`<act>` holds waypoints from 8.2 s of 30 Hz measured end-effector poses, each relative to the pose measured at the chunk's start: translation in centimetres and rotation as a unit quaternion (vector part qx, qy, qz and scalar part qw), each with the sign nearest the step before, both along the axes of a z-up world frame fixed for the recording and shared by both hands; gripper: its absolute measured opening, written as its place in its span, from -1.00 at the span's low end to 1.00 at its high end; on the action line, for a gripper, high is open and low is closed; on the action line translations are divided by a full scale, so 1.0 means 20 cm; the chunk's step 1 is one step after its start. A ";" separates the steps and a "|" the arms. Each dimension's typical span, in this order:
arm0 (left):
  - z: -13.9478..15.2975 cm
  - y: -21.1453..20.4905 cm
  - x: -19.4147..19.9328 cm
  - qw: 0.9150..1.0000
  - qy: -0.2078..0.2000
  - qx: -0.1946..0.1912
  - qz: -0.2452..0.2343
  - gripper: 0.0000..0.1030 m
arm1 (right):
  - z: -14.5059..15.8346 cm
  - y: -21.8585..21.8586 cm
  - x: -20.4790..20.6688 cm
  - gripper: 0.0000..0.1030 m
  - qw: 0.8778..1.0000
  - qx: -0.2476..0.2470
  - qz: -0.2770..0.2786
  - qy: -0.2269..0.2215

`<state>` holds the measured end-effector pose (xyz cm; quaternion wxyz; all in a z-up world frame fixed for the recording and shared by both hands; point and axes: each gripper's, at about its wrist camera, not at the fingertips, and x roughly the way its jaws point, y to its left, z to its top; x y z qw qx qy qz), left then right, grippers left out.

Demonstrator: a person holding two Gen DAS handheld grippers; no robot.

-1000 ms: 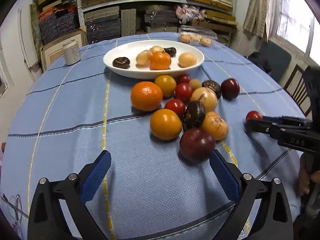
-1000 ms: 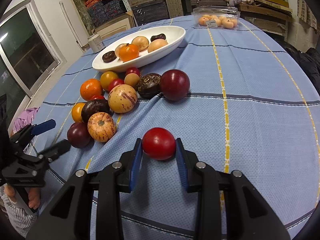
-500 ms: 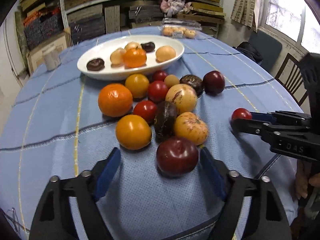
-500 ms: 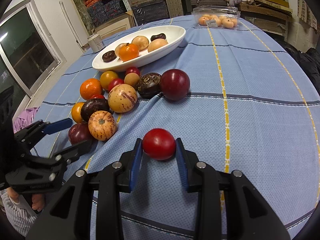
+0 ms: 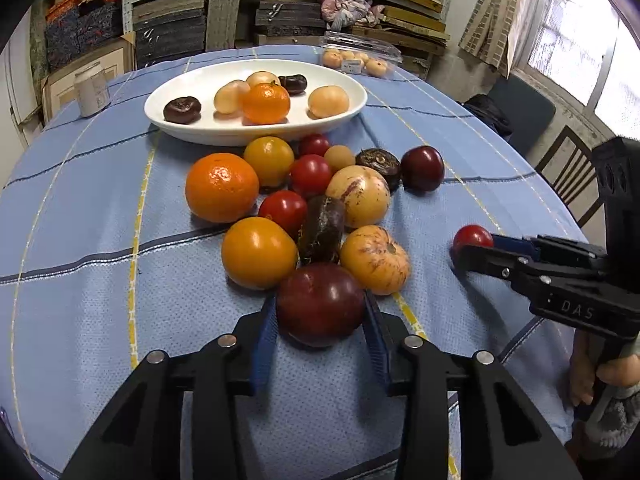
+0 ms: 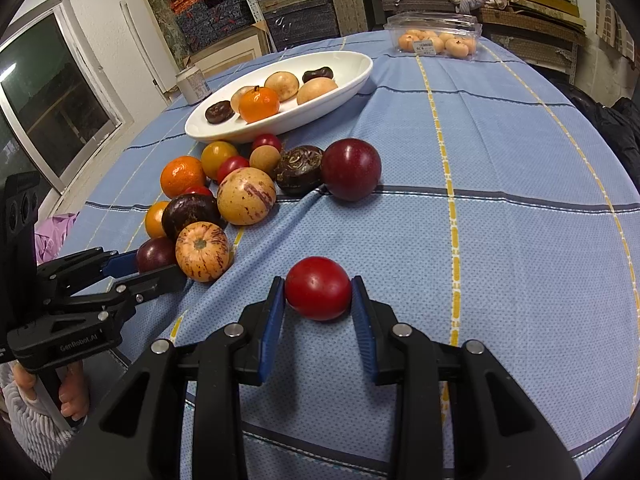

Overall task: Organize fruits
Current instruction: 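Carry both red fruits onto the white plate and open both tools, then move both tools back to the fruit cluster, left toward a yellow-orange fruit, then grasp the yellow-orange fruit with the left tool while the right tool grasps a dark red fruit, then carry both fruits onto the white plate and open both tools, then move both tools back to the cluster, right tool toward a speckled pale fruit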

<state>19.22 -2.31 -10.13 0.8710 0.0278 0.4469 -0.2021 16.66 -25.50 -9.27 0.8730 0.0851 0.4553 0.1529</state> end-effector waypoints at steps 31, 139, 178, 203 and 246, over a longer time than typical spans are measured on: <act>0.42 0.16 0.67 0.989 -0.094 -0.012 0.115 -0.21 | 0.50 0.08 0.71 -0.37 0.995 0.046 -0.002 -0.089; 0.02 0.41 0.14 0.989 -0.015 0.013 0.150 0.22 | 0.13 -0.27 0.29 0.86 0.985 0.117 -0.113 -0.064; 0.02 0.38 0.13 0.990 -0.027 0.027 0.136 -0.26 | 0.02 -0.02 0.33 0.24 0.996 -0.058 -0.048 -0.054; 0.11 0.41 0.08 0.987 -0.067 -0.002 0.149 -0.27 | 0.02 -0.06 0.36 -0.24 0.997 -0.021 -0.046 -0.050; 0.31 0.22 0.59 0.969 -0.168 0.055 0.174 0.59 | 0.24 0.05 0.74 0.50 0.991 0.028 -0.058 -0.122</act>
